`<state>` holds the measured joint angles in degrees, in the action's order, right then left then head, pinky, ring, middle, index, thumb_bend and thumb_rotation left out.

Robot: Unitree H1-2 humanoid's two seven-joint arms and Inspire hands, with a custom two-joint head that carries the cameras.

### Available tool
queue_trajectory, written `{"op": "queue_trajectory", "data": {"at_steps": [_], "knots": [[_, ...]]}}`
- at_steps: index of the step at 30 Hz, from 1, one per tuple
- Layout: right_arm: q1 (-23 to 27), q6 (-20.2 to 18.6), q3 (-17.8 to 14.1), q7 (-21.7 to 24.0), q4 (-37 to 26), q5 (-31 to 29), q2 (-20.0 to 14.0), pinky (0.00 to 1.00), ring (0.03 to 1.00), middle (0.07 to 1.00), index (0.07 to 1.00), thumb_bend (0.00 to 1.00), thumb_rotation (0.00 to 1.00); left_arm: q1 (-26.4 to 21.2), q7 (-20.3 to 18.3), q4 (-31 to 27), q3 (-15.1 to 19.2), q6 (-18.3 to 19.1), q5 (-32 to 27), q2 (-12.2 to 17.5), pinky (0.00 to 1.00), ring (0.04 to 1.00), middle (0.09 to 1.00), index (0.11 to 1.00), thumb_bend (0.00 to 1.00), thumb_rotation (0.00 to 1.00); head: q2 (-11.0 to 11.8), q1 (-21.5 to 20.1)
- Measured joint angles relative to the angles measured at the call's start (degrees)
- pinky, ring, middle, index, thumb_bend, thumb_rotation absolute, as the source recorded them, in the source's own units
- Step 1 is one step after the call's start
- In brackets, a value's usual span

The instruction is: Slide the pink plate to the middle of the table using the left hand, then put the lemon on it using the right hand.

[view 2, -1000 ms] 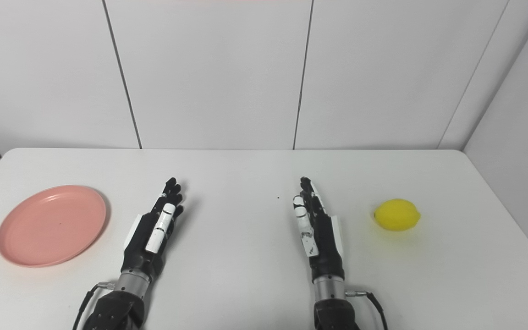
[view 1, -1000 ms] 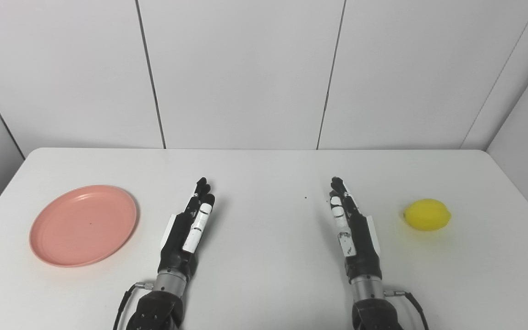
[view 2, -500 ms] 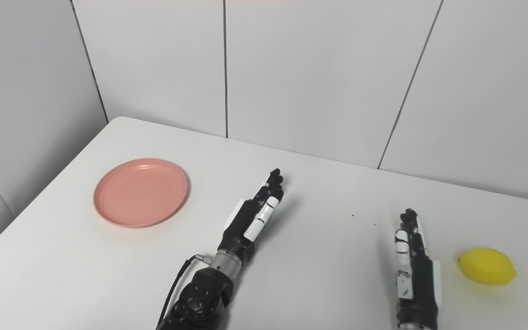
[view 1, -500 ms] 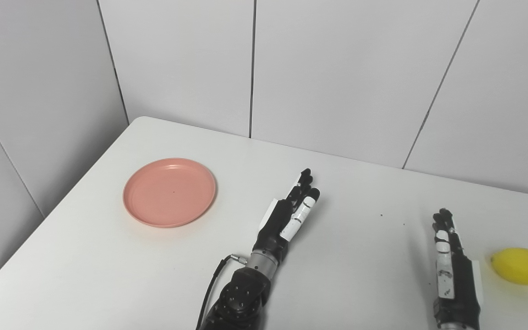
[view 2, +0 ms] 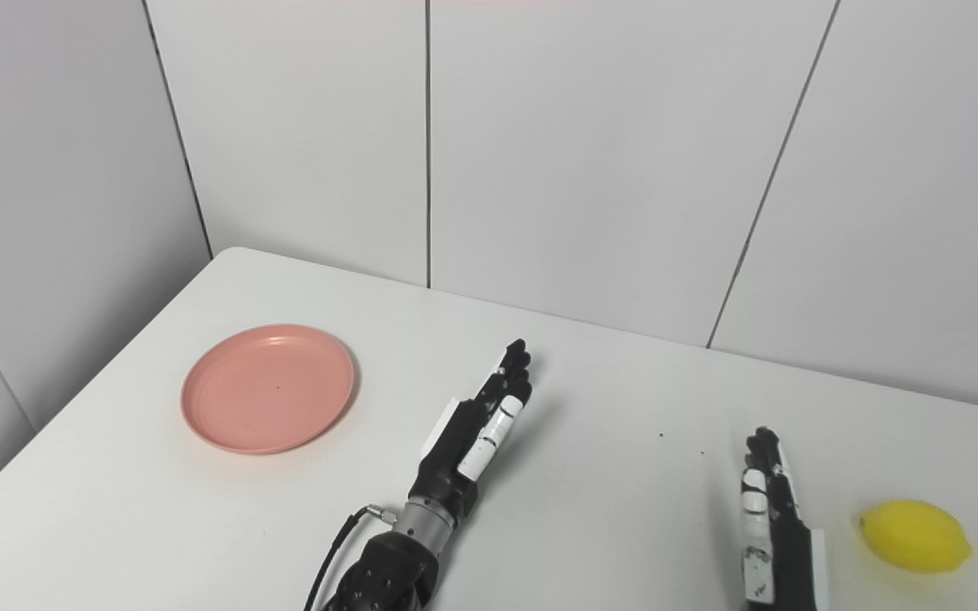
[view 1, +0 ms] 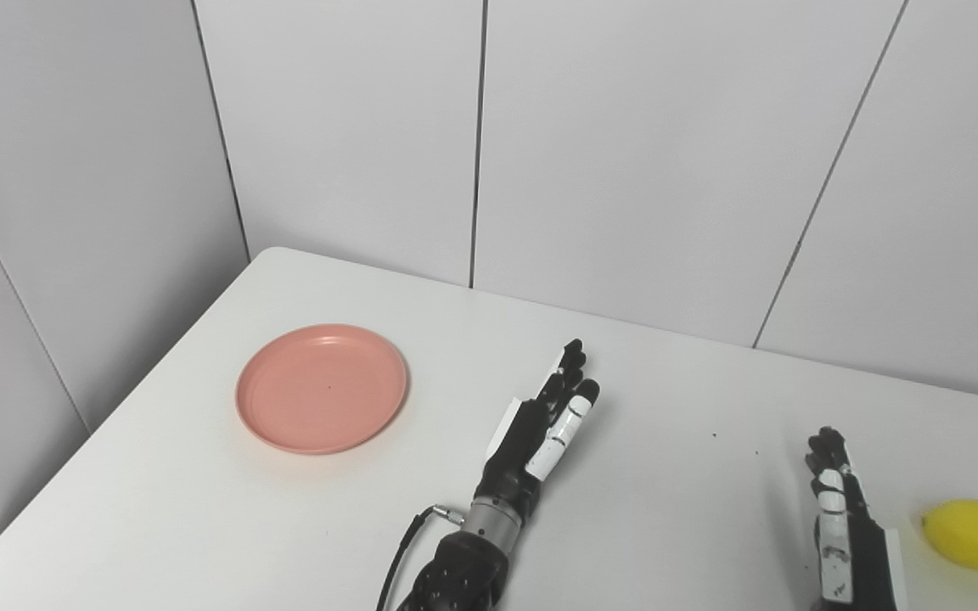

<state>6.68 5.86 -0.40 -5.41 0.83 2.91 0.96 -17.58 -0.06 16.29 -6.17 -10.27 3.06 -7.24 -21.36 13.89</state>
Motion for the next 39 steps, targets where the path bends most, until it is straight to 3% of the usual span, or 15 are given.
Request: {"op": "queue_trajectory", "data": {"at_steps": [7, 10, 15, 18, 28, 33, 39], "knots": [[-0.02, 0.0, 0.38, 0.43, -0.05, -0.08, 0.08, 1.0, 0.972, 0.959, 0.961, 0.37, 1.0, 1.89, -0.4, -4.06, 1.56, 0.91, -0.22, 2.34, 1.0, 0.99, 0.958, 0.942, 0.61, 0.91, 0.8, -0.09], [-0.02, 0.0, 0.47, 0.46, -0.08, 0.09, 0.05, 1.0, 0.975, 0.961, 0.961, 0.36, 1.0, 2.57, -0.35, -7.0, 3.49, 2.82, -1.51, 3.44, 0.96, 0.969, 0.954, 0.935, 0.61, 0.89, 0.88, -0.18], [-0.03, 0.0, 0.8, 0.67, -0.13, 0.14, 0.15, 1.0, 0.975, 0.964, 0.958, 0.38, 1.0, 2.36, -0.5, -11.76, 4.93, 4.94, -2.73, 5.6, 0.95, 0.935, 0.924, 0.907, 0.67, 0.99, 1.15, -0.26], [-0.06, 0.0, 0.82, 0.68, -0.2, 0.3, 0.17, 1.0, 0.975, 0.964, 0.957, 0.38, 1.0, 2.3, -0.81, -13.17, 5.72, 6.24, -2.79, 7.26, 0.94, 0.926, 0.915, 0.898, 0.65, 1.0, 1.15, -0.26], [-0.05, 0.0, 0.74, 0.73, -0.32, 1.17, -0.13, 1.0, 0.967, 0.955, 0.946, 0.39, 1.0, 1.37, -0.39, -15.45, 10.3, 6.48, -3.94, 10.8, 0.88, 0.889, 0.892, 0.89, 0.64, 1.0, 1.15, 0.17], [0.1, 0.0, 0.47, 0.21, -0.2, 2.4, -0.35, 1.0, 0.951, 0.927, 0.931, 0.41, 1.0, 0.54, 0.07, -15.63, 11.76, 7.15, -3.7, 12.22, 0.94, 0.909, 0.898, 0.888, 0.65, 1.0, 1.24, 0.0], [0.21, -0.01, -0.06, -0.04, -0.16, 3.34, -1.15, 1.0, 0.952, 0.92, 0.925, 0.43, 1.0, -0.61, 1.6, -12.23, 15.57, 6.89, -2.83, 15.16, 0.92, 0.909, 0.901, 0.891, 0.66, 1.0, 1.5, 0.53]]}}
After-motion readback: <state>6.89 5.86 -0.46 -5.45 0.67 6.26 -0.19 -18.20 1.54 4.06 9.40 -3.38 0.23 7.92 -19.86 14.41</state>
